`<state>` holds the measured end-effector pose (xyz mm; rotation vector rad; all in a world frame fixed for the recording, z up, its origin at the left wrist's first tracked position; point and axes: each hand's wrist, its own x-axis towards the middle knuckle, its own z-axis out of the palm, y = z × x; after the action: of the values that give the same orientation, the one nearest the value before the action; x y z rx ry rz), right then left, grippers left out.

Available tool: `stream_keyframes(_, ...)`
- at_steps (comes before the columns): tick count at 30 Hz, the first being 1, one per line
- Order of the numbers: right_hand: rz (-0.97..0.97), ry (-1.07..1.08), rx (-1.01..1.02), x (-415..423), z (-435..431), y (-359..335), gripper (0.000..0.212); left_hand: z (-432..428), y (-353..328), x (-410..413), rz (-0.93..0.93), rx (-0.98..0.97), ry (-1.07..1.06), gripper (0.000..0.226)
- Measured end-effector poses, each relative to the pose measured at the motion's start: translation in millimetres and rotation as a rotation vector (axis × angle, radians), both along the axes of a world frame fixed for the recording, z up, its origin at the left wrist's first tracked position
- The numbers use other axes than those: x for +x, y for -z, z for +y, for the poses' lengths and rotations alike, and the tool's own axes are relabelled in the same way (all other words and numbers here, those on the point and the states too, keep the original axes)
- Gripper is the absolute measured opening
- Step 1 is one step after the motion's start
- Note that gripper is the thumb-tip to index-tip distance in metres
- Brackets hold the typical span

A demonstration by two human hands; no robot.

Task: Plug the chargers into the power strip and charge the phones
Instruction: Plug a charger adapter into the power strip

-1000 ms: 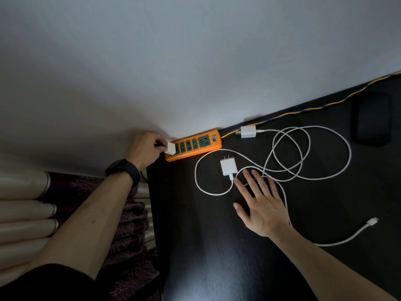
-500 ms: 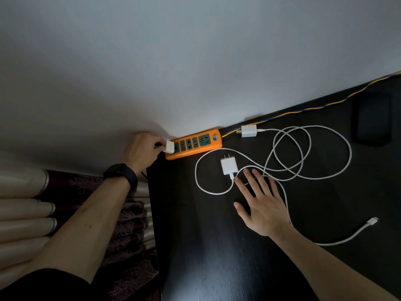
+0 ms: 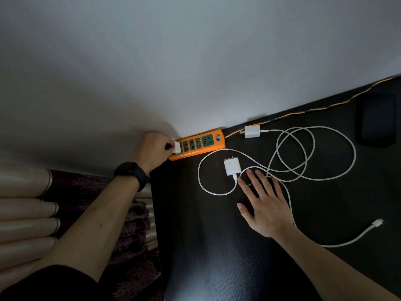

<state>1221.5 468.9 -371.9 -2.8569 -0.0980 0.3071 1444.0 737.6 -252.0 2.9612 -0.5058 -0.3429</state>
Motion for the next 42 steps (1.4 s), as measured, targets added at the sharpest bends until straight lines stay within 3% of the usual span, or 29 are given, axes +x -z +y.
stream_keyframes(6,0.002,0.002,-0.002,0,0,0,0.072,-7,3,4,0.042,-0.013,-0.113,0.018)
stream_keyframes(17,0.030,-0.008,-0.048,1,1,-1,0.073,-22,6,12,0.038,0.039,-0.015,0.016)
stream_keyframes(22,0.038,-0.009,-0.054,2,2,-4,0.074,-19,9,6,0.004,-0.048,-0.070,0.016)
stream_keyframes(29,0.017,-0.017,-0.052,1,1,-2,0.072,-18,15,2,0.014,0.013,-0.050,0.022)
stream_keyframes(32,0.007,-0.016,-0.057,-1,0,-2,0.072,-2,23,-33,0.011,-0.256,-0.305,0.049)
stream_keyframes(34,0.015,-0.019,-0.068,1,-1,-2,0.073,20,29,-64,0.009,-0.421,-0.552,0.043)
stream_keyframes(37,0.007,-0.018,-0.095,-1,-1,-2,0.072,53,42,-114,0.200,-0.343,-0.701,0.013)
stream_keyframes(42,0.007,-0.018,-0.137,2,1,-2,0.070,73,44,-188,0.285,-0.360,-0.819,0.016)
